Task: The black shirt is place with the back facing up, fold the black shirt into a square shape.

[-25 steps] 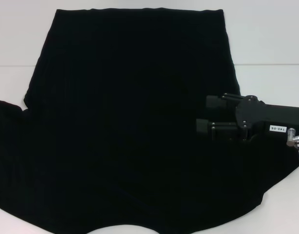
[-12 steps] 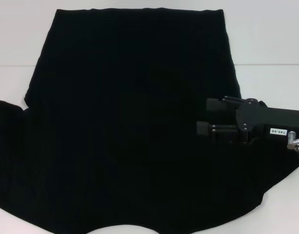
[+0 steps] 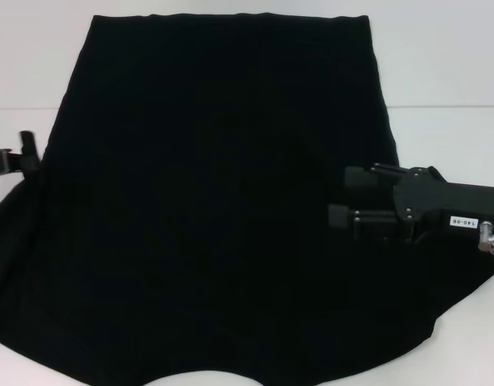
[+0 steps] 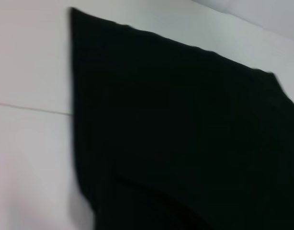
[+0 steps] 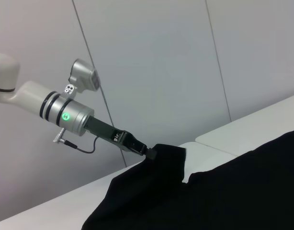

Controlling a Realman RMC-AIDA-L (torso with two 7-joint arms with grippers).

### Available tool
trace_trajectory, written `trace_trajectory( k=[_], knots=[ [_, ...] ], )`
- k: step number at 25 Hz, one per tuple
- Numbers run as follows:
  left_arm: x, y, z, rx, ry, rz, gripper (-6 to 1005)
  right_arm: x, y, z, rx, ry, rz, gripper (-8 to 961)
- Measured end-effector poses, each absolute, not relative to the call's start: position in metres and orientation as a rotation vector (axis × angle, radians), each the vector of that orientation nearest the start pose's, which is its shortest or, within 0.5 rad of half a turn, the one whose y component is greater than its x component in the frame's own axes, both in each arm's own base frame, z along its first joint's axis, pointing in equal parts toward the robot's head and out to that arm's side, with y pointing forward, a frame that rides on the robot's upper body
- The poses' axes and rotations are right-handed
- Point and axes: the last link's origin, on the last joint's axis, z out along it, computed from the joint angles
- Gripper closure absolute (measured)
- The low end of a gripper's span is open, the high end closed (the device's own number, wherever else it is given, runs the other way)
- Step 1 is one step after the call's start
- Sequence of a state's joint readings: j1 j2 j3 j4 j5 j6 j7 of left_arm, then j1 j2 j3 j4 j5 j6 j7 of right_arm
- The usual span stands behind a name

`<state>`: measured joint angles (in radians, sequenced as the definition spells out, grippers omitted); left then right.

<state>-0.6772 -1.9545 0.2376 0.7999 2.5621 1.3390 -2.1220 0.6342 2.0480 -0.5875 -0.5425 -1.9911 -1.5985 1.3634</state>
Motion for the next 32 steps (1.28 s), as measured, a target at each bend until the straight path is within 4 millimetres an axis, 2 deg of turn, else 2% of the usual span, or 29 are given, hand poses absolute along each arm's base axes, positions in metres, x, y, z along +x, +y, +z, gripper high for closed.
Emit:
trace_trajectory(
  k=[9,13,18,23,28,32],
  knots=[
    [-0.312,0.381,0.091,-2.186,-1.392,-0.417,973,0.244,0.346,0.005,-2.715,0.619,0.854,40],
    [-0.3,0.378,0.07,-2.238,-1.445,-0.527,973,0.244,0.346,0.005,-2.715,0.62,0.855,39],
    [-0.284,0.375,0.044,-2.315,-1.42,-0.585,973,0.244,0.346,0.006,-2.713,0.62,0.85,39],
    [-0.276,0.372,0.038,-2.39,-1.37,-0.543,824,0.245,0.347,0.008,-2.709,0.617,0.846,40],
    [-0.258,0.36,0.039,-2.555,-1.242,-0.657,637,0.247,0.35,0.013,-2.688,0.647,0.85,42],
    [-0.269,0.36,0.037,-2.506,-1.244,-0.625,450,0.252,0.354,0.023,-2.662,0.706,0.834,45]
  ],
)
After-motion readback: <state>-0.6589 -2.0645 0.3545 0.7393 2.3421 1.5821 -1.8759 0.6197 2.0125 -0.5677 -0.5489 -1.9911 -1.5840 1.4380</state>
